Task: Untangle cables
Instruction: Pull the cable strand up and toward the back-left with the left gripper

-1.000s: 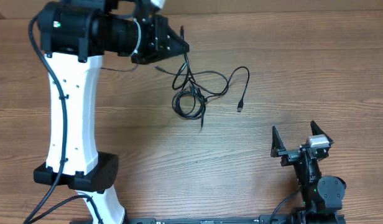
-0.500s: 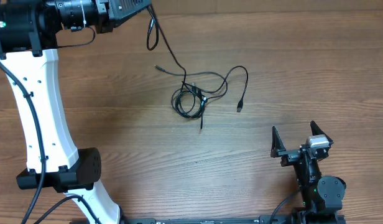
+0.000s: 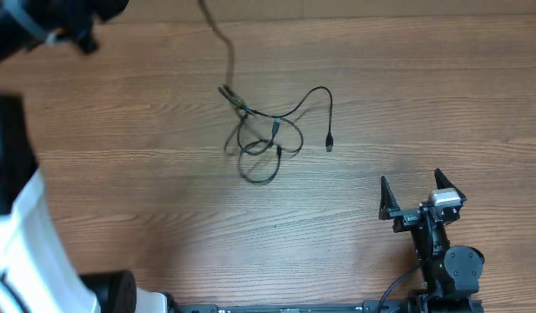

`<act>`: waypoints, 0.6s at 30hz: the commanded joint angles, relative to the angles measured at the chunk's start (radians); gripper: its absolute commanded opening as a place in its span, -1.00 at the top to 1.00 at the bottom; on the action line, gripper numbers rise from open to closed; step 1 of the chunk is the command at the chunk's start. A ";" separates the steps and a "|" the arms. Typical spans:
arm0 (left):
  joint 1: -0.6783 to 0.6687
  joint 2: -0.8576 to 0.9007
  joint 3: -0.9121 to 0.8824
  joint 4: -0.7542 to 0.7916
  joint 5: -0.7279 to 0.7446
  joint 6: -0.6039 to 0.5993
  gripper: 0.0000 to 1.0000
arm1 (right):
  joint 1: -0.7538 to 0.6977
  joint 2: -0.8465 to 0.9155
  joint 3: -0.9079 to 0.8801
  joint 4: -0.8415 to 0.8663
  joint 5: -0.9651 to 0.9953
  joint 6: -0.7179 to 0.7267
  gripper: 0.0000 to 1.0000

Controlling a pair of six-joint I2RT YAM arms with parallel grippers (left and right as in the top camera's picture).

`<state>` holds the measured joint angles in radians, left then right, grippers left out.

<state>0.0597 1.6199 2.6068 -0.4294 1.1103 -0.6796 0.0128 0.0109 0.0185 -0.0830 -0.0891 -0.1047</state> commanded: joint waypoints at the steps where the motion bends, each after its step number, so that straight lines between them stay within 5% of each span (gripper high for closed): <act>1: -0.001 -0.018 0.004 -0.042 -0.047 0.019 0.92 | -0.008 -0.008 -0.010 0.004 0.001 -0.001 -1.00; 6: -0.001 -0.010 0.003 -0.433 -0.282 0.248 0.92 | -0.008 -0.008 -0.010 0.004 0.001 -0.001 -1.00; 11: -0.001 -0.010 0.003 -0.689 -0.653 0.225 0.92 | -0.008 -0.008 -0.010 0.004 0.001 -0.001 -1.00; 14: -0.001 -0.010 0.003 -0.866 -0.911 0.070 0.92 | -0.008 -0.008 -0.010 0.004 0.001 -0.001 -1.00; 18: -0.001 -0.010 0.003 -1.026 -0.931 0.036 0.91 | -0.008 -0.008 -0.010 0.004 0.001 -0.001 -1.00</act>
<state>0.0589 1.6218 2.6026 -1.3930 0.2722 -0.5980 0.0128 0.0109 0.0185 -0.0830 -0.0891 -0.1051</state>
